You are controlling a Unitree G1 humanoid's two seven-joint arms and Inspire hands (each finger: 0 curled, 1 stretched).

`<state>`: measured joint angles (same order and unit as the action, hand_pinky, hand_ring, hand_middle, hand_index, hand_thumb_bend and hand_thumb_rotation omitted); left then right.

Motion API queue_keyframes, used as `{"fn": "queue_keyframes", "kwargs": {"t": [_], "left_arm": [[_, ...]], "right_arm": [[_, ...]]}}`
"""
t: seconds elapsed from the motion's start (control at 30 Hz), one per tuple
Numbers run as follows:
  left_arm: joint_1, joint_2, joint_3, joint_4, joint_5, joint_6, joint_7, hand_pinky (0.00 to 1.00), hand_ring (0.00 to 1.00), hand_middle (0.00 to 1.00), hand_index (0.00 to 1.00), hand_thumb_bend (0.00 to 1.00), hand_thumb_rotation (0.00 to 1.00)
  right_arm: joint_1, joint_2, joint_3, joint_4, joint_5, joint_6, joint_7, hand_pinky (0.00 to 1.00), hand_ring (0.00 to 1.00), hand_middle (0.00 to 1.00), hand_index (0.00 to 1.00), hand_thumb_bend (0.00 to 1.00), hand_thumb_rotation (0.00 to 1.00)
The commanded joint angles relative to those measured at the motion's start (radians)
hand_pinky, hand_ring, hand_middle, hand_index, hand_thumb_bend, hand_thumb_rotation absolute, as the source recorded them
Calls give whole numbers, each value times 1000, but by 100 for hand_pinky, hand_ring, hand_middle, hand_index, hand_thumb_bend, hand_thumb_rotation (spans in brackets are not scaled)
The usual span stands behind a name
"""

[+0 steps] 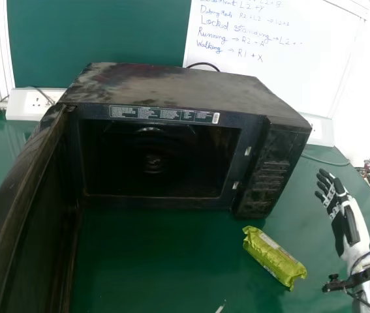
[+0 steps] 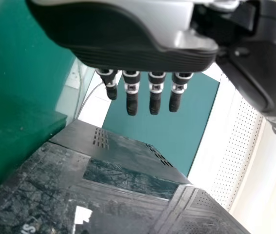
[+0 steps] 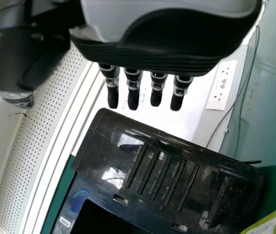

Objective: Put biscuit inside oven

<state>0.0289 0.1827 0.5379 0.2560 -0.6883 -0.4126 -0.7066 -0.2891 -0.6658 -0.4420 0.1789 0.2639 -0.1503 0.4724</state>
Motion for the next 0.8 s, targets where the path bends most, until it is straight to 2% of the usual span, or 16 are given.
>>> {"fn": "queue_keyframes", "kwargs": {"t": [0.0,0.23,0.3,0.4,0.57,0.77], "left_arm": [[14,-17,2,12,-8,1,2,89,94,98,98,100,57],[16,-19,0,15,3,-11,3,89,94,98,98,100,59],[18,-21,-2,10,5,-9,7,89,94,98,98,100,59],[20,-23,-4,5,5,-9,6,90,94,98,99,100,59],[23,-24,-4,4,6,-12,4,90,95,98,99,100,59],[28,-29,-5,-3,10,-14,9,90,94,98,98,100,59]], "right_arm": [[8,-30,4,0,-29,1,-3,96,100,99,95,89,56],[-11,-79,30,63,-110,-61,8,89,96,97,94,92,57],[-17,-86,32,72,-102,-52,22,87,96,97,94,93,56],[-18,-100,37,71,-94,-31,48,91,97,99,95,98,50],[-11,-142,61,86,-143,-66,69,91,96,98,95,93,48],[1,-173,77,67,-158,-26,95,77,94,97,94,96,47]]}}
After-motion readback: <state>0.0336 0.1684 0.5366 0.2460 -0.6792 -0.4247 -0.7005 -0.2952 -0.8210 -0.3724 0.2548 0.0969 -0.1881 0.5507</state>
